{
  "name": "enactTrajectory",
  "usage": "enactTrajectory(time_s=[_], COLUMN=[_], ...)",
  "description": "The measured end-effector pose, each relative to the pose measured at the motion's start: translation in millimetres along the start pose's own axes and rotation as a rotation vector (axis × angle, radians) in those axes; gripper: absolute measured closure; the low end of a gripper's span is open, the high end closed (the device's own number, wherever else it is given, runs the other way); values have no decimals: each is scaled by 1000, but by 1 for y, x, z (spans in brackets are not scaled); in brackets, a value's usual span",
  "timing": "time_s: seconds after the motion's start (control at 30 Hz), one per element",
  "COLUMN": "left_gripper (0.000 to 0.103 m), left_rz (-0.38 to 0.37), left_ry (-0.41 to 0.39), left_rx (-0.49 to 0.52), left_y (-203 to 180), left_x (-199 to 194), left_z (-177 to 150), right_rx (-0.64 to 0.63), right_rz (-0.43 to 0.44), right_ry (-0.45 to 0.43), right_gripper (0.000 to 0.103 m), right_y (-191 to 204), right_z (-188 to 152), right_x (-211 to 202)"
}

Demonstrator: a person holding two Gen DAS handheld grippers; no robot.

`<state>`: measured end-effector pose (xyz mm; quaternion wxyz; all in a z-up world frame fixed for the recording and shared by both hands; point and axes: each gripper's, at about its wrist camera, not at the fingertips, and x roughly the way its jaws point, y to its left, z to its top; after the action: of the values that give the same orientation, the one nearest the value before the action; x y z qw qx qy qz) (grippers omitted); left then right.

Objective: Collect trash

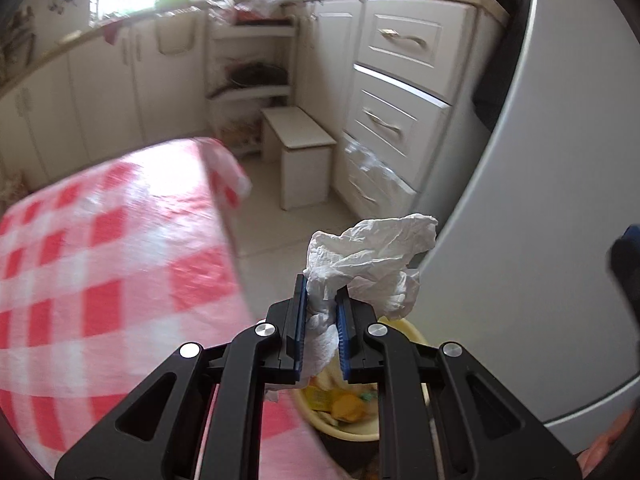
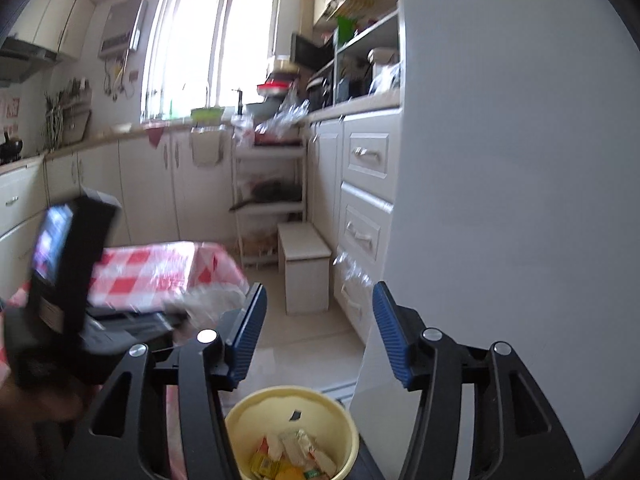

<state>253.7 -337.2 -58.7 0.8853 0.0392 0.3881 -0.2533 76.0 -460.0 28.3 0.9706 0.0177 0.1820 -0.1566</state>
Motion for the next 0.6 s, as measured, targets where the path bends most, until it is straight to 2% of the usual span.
enactTrajectory(time_s=[0.07, 0.13, 0.23, 0.27, 0.4, 0.6], left_gripper=[92, 88, 67, 61, 54, 49], left_rz=[-48, -92, -110, -105, -114, -62], left_ry=[31, 92, 185, 192, 195, 157], left_rx=[-4, -3, -11, -25, -69, -93], left_y=[-8, -18, -27, -27, -21, -11], left_x=[12, 30, 54, 58, 60, 48], left_z=[-2, -7, -17, -19, -18, -16], right_rx=[12, 21, 20, 20, 38, 30], right_rz=[-7, -11, -15, -16, -19, -12], right_ry=[-10, -9, 4, 5, 9, 12], right_gripper=[48, 48, 48, 48, 48, 43], right_y=[-6, -11, -17, -18, -24, -20], right_z=[1, 0, -2, -3, -2, -2], right_x=[-3, -2, -1, -2, -2, -5])
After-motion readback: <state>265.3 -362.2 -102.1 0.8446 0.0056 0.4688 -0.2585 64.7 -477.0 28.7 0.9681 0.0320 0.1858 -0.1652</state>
